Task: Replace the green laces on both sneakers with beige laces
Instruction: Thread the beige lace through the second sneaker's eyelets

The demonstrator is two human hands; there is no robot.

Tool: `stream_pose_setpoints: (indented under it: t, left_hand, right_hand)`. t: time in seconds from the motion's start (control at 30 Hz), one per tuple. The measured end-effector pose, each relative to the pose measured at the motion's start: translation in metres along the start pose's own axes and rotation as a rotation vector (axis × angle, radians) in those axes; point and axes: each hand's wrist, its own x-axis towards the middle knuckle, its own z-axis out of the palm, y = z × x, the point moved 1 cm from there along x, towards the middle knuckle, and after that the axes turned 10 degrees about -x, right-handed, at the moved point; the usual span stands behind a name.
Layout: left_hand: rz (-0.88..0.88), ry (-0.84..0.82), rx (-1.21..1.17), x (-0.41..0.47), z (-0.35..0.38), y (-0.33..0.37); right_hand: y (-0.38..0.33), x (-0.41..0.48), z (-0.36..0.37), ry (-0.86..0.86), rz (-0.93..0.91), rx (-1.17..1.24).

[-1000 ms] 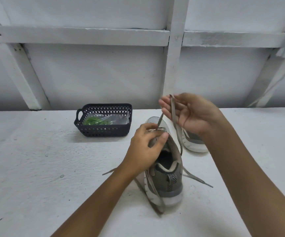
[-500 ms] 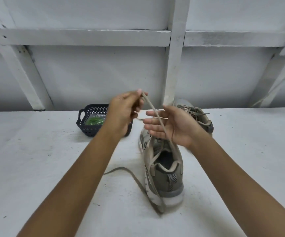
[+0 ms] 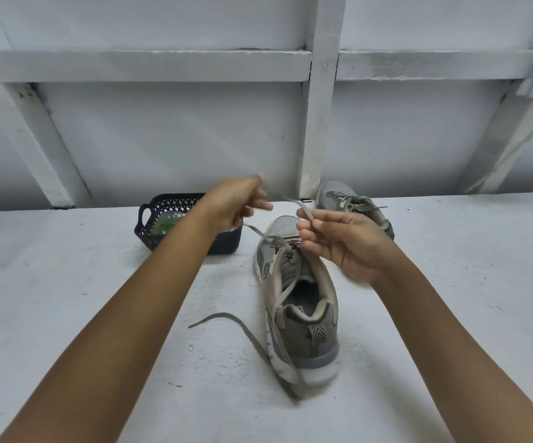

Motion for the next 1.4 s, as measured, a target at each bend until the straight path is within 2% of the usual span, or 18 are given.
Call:
stream_pose_setpoints:
  t: [0.1,0.2,0.27,0.33,0.4,0.53,0.63,0.73,1.4]
  left_hand:
    - [0.088,-0.047,0.341,-0.011,0.02,-0.019]
    - [0.12,-0.098,0.515,-0.02,0.042,-0.046]
    - [0.112,-0.091,0.603,-0.021,0.051,-0.058]
    - [0.111,-0.075,0.638,-0.022,0.055,-0.061]
    - [0.118,-0.094,0.544,-0.021,0.057,-0.064]
    - [0.094,-0.133,-0.053,-0.026,0.057,-0.078]
    - [0.072,-0.049,-0.209,-0.026,0.058,-0.087]
    - [0.054,-0.033,-0.322,-0.026,0.06,-0.087]
    - [0.116,-0.09,-0.387,-0.026,0.06,-0.088]
  right_hand:
    - [0.001,0.005,-0.011,0.134,-0.072,-0.011]
    - [0.011,0.011,-0.023,0.271,-0.069,-0.077]
    - [0.023,0.015,-0.026,0.321,-0.038,-0.179]
    - [0.033,0.018,-0.026,0.343,-0.035,-0.184]
    - [0.041,0.02,-0.025,0.353,-0.055,-0.13]
    - [0.052,0.025,-0.025,0.37,-0.098,-0.11]
    - [0.055,0.026,-0.024,0.385,-0.121,-0.13]
    - [0.056,0.028,-0.024,0.397,-0.145,-0.176]
    - [0.061,0.024,-0.02,0.443,-0.268,-0.338]
